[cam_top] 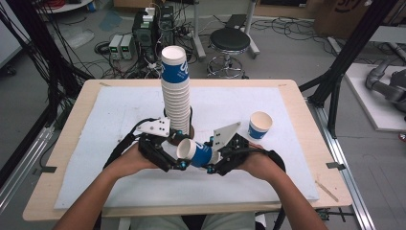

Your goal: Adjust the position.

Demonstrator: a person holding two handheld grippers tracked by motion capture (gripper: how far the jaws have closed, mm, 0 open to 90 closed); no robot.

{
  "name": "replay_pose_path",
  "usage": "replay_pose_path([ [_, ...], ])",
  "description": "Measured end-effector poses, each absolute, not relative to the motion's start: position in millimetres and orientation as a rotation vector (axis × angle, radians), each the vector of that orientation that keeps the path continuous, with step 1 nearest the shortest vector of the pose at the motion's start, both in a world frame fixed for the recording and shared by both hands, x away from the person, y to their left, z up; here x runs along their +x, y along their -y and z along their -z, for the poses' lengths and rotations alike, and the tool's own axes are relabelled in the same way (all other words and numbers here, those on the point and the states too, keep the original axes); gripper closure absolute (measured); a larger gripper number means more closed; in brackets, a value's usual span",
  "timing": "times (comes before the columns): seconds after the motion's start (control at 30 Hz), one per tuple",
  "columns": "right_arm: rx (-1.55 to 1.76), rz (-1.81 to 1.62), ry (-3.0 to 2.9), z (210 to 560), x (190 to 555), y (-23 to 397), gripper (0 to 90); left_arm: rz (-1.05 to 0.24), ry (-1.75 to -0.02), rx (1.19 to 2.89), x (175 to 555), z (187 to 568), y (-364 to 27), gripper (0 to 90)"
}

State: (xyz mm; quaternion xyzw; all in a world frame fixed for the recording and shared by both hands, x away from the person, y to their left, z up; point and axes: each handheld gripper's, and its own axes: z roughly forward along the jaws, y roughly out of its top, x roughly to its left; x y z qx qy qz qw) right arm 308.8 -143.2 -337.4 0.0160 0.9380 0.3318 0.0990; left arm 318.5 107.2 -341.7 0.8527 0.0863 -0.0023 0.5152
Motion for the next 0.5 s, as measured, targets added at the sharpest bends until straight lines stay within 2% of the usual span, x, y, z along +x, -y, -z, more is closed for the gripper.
replay_pose_path([
  [0.33,-0.014,-0.822,-2.822,332.0,307.6,130.1,32.2,0.029,-0.205,2.112,320.8,347.5,-101.0,16.9],
  [0.5,-0.046,-0.757,-2.840,328.9,307.0,125.5,32.1,0.046,-0.196,2.131,321.2,349.7,-98.4,20.3],
])
